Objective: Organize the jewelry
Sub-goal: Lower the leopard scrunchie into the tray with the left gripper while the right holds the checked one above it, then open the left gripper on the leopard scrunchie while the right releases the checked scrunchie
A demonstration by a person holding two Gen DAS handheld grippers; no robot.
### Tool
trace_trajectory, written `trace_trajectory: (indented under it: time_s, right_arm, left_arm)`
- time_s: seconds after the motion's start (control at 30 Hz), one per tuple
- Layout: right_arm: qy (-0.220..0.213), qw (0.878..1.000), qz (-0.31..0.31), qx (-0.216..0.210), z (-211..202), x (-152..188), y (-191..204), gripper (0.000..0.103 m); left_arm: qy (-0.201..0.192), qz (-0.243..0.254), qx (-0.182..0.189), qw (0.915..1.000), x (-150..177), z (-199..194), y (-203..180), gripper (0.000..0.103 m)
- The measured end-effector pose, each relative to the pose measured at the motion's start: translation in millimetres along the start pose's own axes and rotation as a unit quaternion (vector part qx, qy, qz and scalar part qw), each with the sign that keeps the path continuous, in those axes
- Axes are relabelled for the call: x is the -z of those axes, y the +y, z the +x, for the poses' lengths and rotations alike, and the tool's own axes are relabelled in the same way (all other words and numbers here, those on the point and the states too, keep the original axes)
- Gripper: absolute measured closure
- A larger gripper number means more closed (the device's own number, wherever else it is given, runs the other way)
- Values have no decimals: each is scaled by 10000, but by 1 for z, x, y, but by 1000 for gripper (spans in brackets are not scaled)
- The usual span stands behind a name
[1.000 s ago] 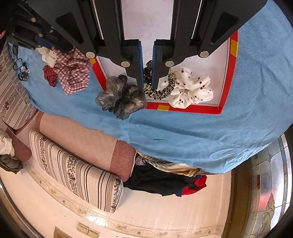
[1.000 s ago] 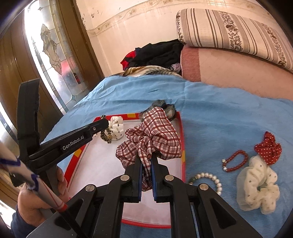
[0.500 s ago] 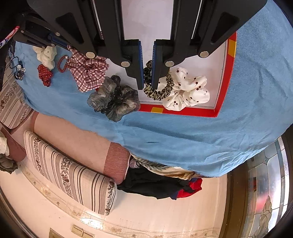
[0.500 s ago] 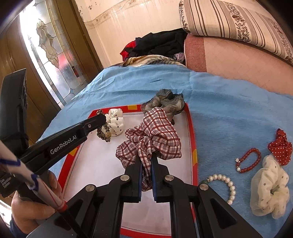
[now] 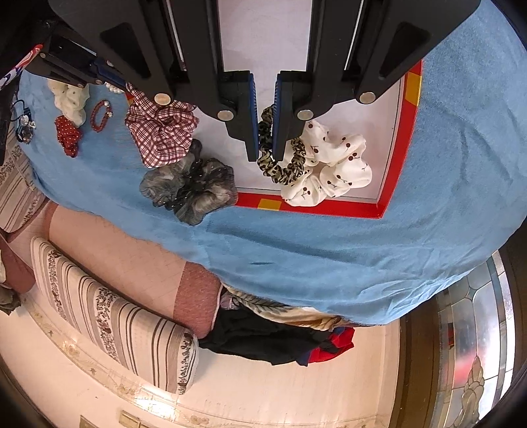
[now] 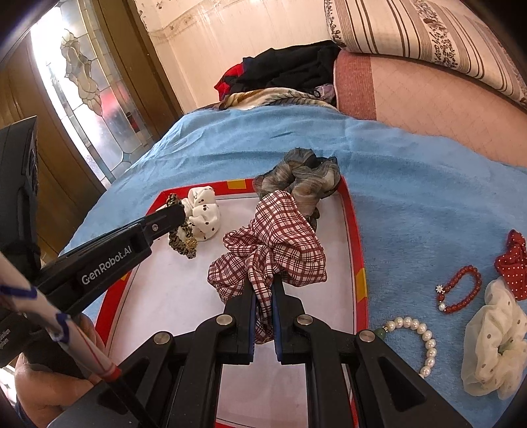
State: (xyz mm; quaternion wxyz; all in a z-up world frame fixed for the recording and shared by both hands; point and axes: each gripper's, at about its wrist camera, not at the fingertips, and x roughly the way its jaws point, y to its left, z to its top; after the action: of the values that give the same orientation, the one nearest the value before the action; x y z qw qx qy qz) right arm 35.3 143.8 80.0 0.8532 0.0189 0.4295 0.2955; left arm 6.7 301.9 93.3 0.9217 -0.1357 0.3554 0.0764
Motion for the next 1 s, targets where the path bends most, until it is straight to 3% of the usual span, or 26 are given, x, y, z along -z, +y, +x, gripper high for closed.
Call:
trace_trajectory:
  time_s: [1.0]
  right_arm:
    - [247, 9996, 15, 99, 25, -7, 1, 92]
  left_arm:
    - [298, -112, -371, 9988, 2, 17, 11, 95]
